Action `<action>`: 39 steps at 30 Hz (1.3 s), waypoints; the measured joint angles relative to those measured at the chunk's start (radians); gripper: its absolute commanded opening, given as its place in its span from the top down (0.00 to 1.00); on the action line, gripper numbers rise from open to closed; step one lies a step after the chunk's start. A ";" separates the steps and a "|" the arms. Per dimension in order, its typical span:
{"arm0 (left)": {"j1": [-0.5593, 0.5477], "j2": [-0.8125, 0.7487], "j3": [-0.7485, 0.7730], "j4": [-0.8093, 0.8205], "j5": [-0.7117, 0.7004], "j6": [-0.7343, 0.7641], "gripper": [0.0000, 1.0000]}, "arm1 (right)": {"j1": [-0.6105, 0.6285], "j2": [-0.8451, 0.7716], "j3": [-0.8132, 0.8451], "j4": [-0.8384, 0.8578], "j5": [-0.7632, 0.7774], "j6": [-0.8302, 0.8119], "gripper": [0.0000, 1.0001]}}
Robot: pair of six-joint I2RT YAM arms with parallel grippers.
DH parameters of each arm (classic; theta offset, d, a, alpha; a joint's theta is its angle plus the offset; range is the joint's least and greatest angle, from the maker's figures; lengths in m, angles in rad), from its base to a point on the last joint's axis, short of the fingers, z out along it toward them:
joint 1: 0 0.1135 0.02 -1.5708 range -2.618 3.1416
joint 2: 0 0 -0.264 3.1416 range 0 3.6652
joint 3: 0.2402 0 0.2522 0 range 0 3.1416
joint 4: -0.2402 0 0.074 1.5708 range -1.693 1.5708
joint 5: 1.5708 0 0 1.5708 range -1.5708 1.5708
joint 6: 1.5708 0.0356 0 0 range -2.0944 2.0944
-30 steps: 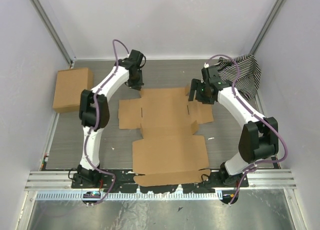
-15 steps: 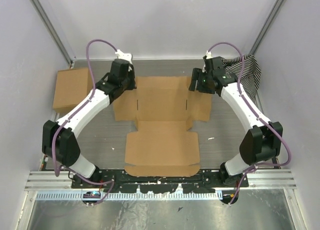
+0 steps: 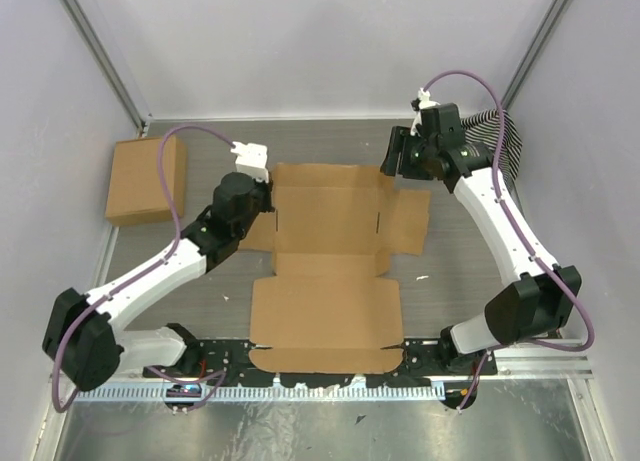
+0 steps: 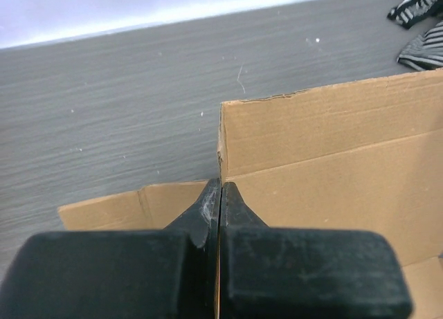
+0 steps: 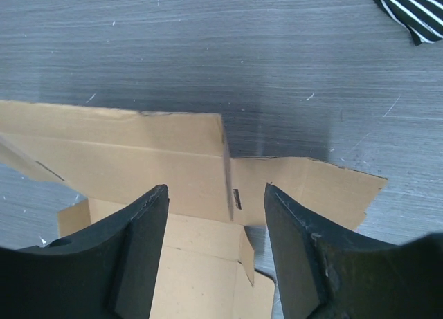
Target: Fold the paper box
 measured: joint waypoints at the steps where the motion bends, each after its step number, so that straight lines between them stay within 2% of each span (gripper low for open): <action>1: -0.006 -0.025 -0.021 0.024 -0.009 0.009 1.00 | 0.000 0.008 0.006 -0.008 0.000 0.000 0.40; 9: -0.018 -0.166 -0.127 0.141 -0.050 0.053 1.00 | 0.000 0.043 0.019 -0.052 -0.009 -0.007 0.59; 16: -0.026 -0.191 -0.139 0.167 -0.045 0.066 1.00 | 0.000 0.053 0.047 -0.063 -0.056 -0.018 0.67; 23: -0.035 -0.197 -0.142 0.169 -0.040 0.071 1.00 | 0.000 0.074 0.056 -0.068 -0.110 -0.032 0.96; 27: -0.035 -0.206 -0.153 0.169 -0.040 0.071 0.99 | 0.000 0.089 0.056 -0.069 -0.130 -0.035 0.99; 28: -0.035 -0.206 -0.153 0.169 -0.041 0.071 0.93 | 0.000 0.091 0.055 -0.069 -0.130 -0.036 0.99; 29: -0.035 -0.206 -0.153 0.169 -0.042 0.069 0.82 | 0.001 0.091 0.055 -0.068 -0.129 -0.036 0.99; 31: -0.035 -0.206 -0.153 0.166 -0.044 0.064 0.72 | 0.006 0.088 0.043 -0.053 -0.122 -0.036 0.99; 33: -0.035 -0.206 -0.150 0.153 -0.051 0.049 0.56 | 0.012 0.075 0.015 -0.025 -0.108 -0.037 0.99; 39: -0.035 -0.226 -0.102 0.046 -0.081 -0.005 0.42 | 0.035 -0.019 -0.133 0.126 -0.055 -0.043 0.99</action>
